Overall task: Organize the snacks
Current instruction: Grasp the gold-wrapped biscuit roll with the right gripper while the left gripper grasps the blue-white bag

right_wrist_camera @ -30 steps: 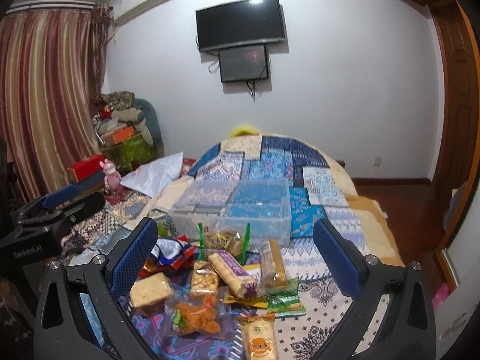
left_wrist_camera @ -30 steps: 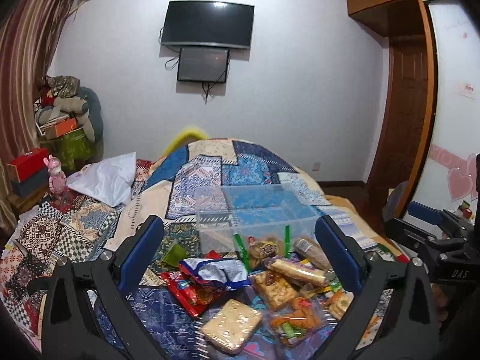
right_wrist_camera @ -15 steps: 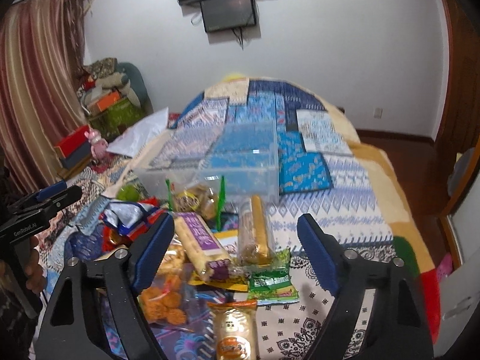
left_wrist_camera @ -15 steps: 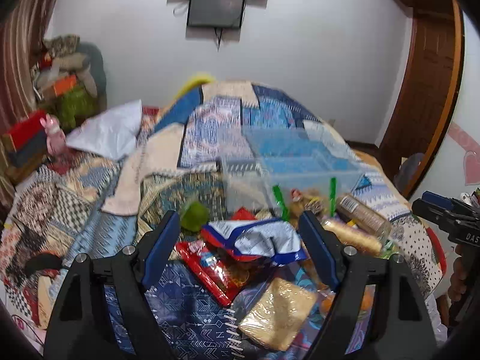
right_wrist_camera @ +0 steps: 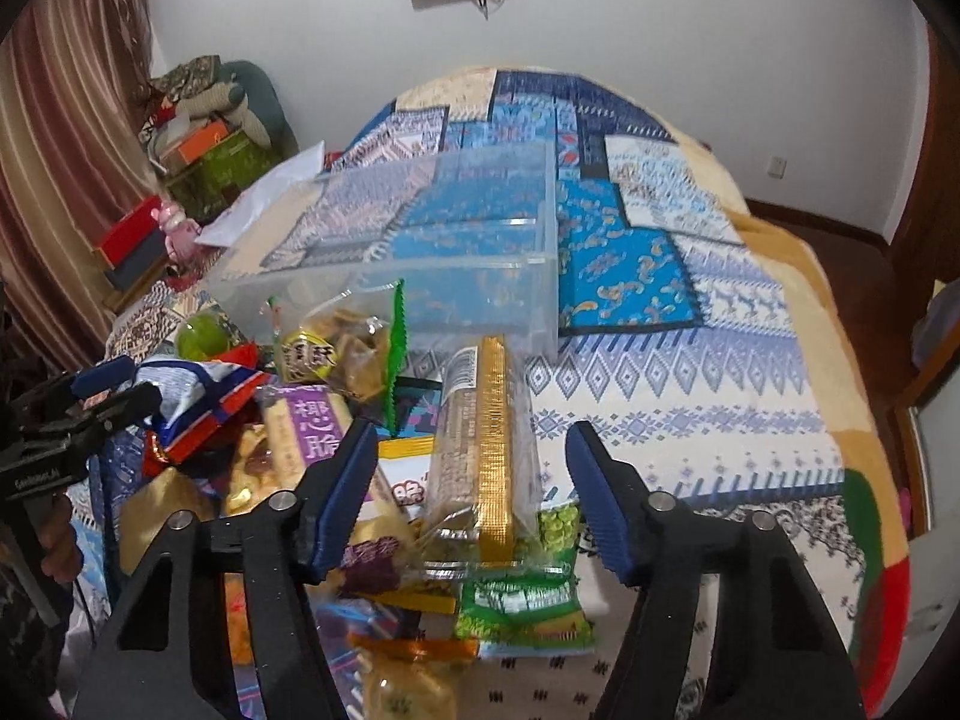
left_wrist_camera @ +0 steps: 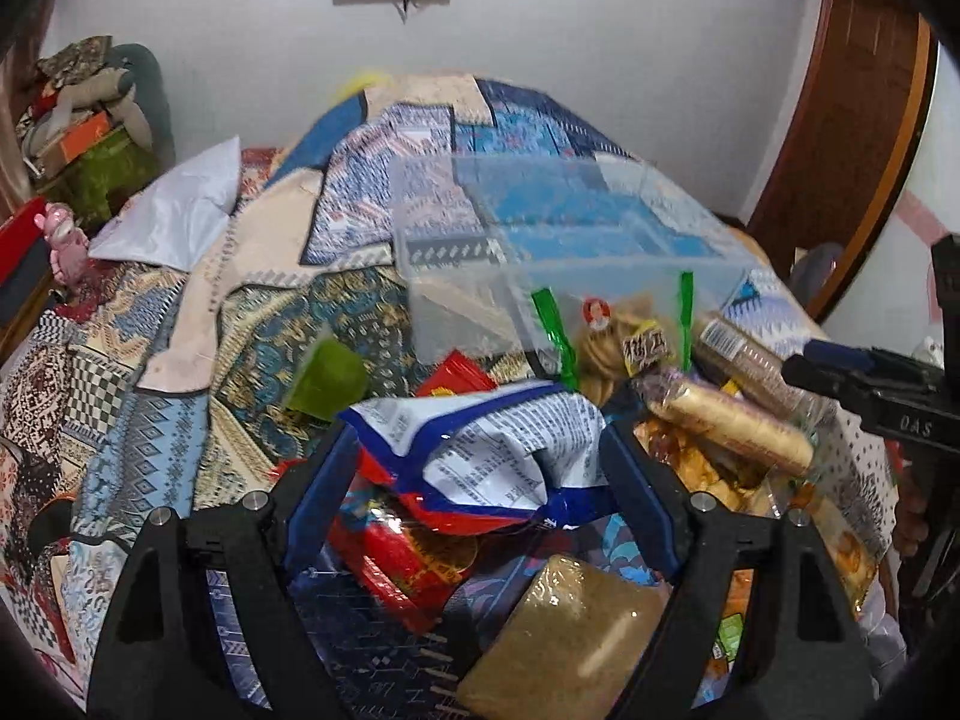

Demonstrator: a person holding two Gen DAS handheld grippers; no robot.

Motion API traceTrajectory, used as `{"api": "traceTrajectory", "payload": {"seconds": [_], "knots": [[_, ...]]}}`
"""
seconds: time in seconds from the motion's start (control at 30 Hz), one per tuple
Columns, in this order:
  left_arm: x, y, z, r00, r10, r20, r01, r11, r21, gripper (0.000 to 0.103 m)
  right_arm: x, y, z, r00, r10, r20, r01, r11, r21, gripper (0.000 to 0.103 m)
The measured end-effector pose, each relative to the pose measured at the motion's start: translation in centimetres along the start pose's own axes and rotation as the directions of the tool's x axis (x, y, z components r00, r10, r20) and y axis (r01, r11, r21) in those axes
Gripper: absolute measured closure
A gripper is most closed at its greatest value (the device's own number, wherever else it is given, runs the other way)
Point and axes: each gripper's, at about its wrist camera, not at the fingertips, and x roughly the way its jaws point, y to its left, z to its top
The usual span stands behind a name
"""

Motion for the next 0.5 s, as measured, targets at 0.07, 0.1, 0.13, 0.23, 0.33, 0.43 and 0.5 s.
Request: {"api": "traceTrajectory", "payload": {"seconds": [0.07,0.1,0.13,0.23,0.33,0.43,0.5], "knots": [[0.5,-0.1,0.0,1.0,0.006,-0.003,-0.006,1.0,0.002,0.013,0.8,-0.2,0.1,1.0,0.011,-0.025,-0.011,1.0,0.001,0.046],[0.7,-0.1,0.0,1.0,0.003,-0.006,-0.003,1.0,0.002,0.013,1.0,-0.1,0.1,0.999,0.017,-0.032,-0.017,1.0,-0.001,0.046],[0.9,-0.2,0.0,1.0,0.001,-0.01,-0.001,1.0,0.002,0.013,1.3,-0.1,0.1,0.999,0.023,-0.041,-0.023,1.0,-0.003,0.047],[1.8,-0.2,0.1,1.0,0.004,-0.027,-0.004,1.0,-0.007,0.013,2.0,-0.1,0.1,0.998,0.03,-0.063,-0.03,0.999,-0.011,0.047],[2.0,-0.1,0.1,1.0,-0.003,-0.015,0.002,1.0,-0.019,0.012,2.8,-0.2,0.0,0.995,0.041,-0.088,-0.042,0.999,-0.006,0.049],[2.1,-0.2,0.1,1.0,-0.011,0.0,0.011,0.999,-0.03,0.012,3.5,-0.5,-0.3,0.992,0.047,-0.115,-0.046,0.999,0.004,0.06],[2.2,-0.3,0.0,1.0,-0.011,0.008,0.011,1.0,-0.028,0.015,3.8,-0.9,-0.5,0.991,0.058,-0.124,-0.056,0.998,0.021,0.063]]}}
